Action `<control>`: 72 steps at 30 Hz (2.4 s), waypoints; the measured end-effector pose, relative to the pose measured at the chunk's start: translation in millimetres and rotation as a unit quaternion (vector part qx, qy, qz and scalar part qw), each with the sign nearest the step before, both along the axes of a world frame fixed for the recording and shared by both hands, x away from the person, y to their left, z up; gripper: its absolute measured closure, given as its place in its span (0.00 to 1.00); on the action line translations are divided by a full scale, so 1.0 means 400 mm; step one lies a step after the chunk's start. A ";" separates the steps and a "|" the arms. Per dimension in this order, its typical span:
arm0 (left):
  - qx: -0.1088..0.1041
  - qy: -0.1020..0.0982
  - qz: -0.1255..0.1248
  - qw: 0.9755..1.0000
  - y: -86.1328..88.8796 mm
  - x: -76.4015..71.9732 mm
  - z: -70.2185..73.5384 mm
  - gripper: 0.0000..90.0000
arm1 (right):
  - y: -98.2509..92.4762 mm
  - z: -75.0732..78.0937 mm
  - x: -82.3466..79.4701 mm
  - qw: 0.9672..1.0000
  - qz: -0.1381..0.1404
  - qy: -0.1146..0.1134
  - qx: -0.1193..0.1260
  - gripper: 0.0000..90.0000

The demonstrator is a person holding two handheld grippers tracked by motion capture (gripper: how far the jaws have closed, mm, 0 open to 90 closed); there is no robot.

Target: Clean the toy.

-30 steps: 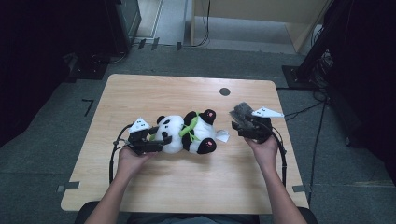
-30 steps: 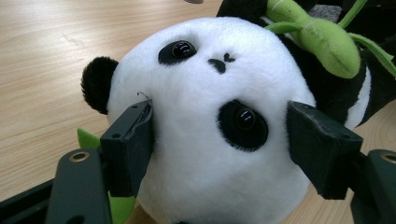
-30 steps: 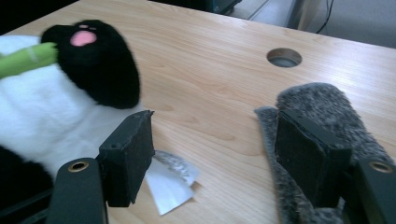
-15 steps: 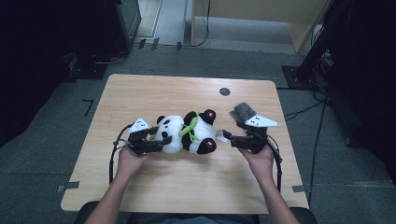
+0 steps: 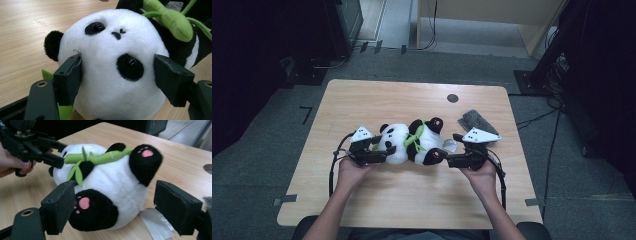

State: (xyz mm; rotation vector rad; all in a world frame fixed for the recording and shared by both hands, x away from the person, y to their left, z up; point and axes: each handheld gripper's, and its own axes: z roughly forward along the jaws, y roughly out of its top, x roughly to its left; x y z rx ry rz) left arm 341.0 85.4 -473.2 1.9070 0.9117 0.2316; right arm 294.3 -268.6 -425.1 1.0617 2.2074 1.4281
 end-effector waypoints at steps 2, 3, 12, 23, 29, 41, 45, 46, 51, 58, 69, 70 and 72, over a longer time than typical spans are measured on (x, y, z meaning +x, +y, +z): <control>0.000 -0.001 0.000 1.000 0.000 0.000 0.000 0.29 | 0.014 -0.008 -0.003 1.000 0.004 -0.003 -0.002 0.18; 0.000 -0.001 -0.001 1.000 0.000 0.000 0.000 0.29 | 0.021 -0.013 -0.004 1.000 0.006 -0.003 -0.004 0.17; -0.001 -0.003 0.001 1.000 0.000 0.001 -0.001 0.29 | 0.047 -0.069 0.016 0.999 0.040 0.007 -0.004 0.14; -0.006 0.021 0.008 1.000 -0.006 0.014 0.009 0.30 | 0.095 -0.126 0.045 0.998 0.054 0.009 -0.041 0.13; -0.025 0.029 0.013 0.999 -0.007 0.025 0.007 0.30 | 0.109 -0.136 0.049 0.997 0.034 -0.016 -0.062 0.19; -0.032 0.023 0.016 0.999 -0.010 0.030 0.017 0.28 | 0.096 -0.100 0.059 0.997 0.013 -0.016 -0.081 0.62; -0.041 0.009 0.019 0.999 0.012 0.020 0.048 0.25 | 0.087 -0.067 0.051 0.998 0.009 -0.022 -0.062 0.63; -0.034 -0.004 0.016 0.999 0.016 0.016 0.050 0.25 | 0.082 -0.059 0.052 0.998 0.007 -0.018 -0.060 0.63; -0.026 -0.012 -0.010 1.000 0.023 0.001 0.048 0.25 | 0.048 -0.043 0.062 0.999 -0.006 0.011 -0.045 0.63; 0.000 -0.040 -0.042 0.998 -0.001 -0.022 0.044 0.26 | 0.008 -0.010 0.064 0.999 -0.032 0.023 -0.035 0.63; -0.012 -0.041 -0.067 0.997 -0.028 -0.025 0.013 0.19 | -0.009 0.043 0.055 0.999 -0.027 0.036 0.023 0.63; -0.017 -0.042 -0.067 0.997 -0.028 -0.025 0.014 0.18 | -0.006 0.047 0.052 0.999 -0.023 0.033 0.025 0.63; -0.022 -0.050 -0.067 0.996 -0.028 -0.026 0.016 0.15 | 0.001 0.054 0.045 0.999 -0.019 0.033 0.024 0.64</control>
